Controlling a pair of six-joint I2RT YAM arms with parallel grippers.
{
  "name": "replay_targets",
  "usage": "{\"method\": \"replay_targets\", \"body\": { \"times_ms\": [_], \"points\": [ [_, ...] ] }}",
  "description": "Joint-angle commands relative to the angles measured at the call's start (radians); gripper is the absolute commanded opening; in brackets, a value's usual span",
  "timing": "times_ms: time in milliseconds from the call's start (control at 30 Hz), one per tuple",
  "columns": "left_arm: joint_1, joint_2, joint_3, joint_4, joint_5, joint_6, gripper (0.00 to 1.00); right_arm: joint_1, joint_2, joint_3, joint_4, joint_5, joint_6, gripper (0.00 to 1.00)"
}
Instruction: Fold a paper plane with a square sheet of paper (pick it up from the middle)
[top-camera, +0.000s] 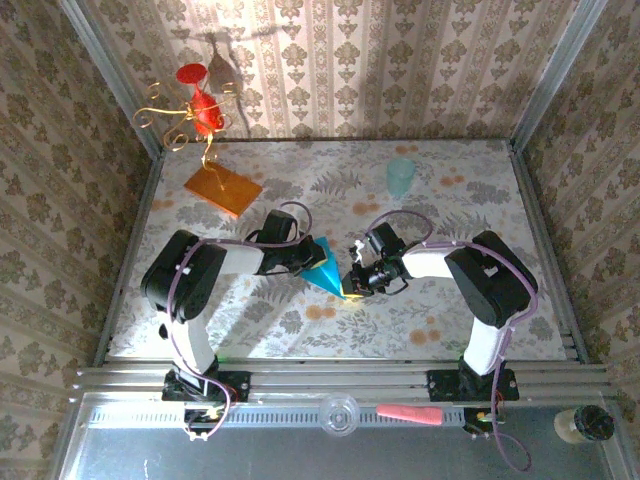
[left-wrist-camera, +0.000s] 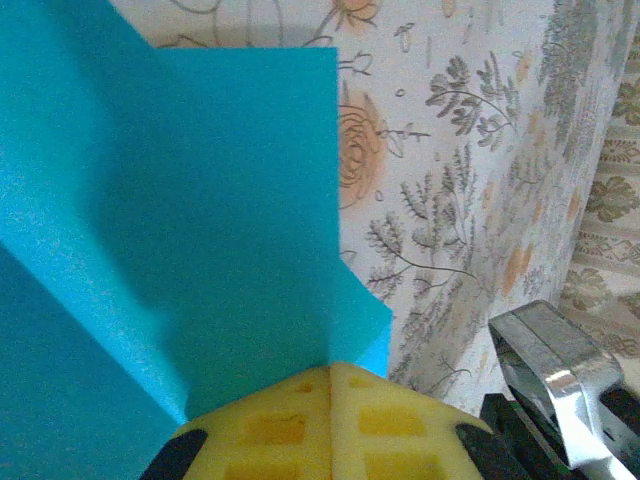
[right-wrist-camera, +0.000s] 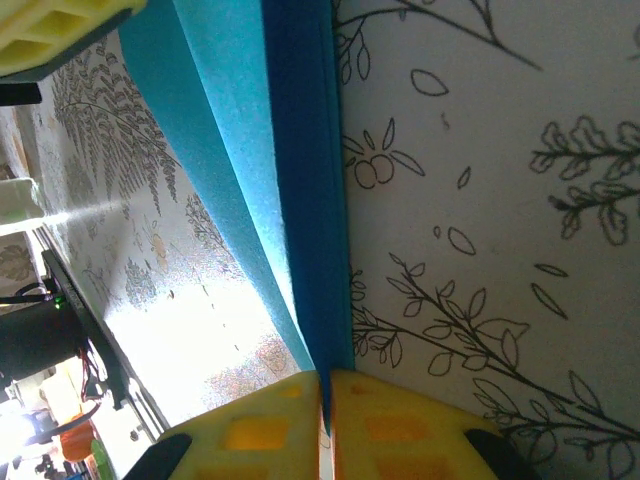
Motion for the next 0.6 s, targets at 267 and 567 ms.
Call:
{"method": "replay_targets", "body": {
  "times_ms": [267,567],
  "points": [
    [0.015,0.026,0.026,-0.019,-0.008,0.021,0.08,-0.013,0.045,-0.01,-0.117,0.021,-0.003,0.14],
    [0.018,0.016,0.015,-0.024,-0.021,0.015,0.08,-0.013,0.052,-0.007,-0.121,0.025,-0.002,0.14]
  ]
}}
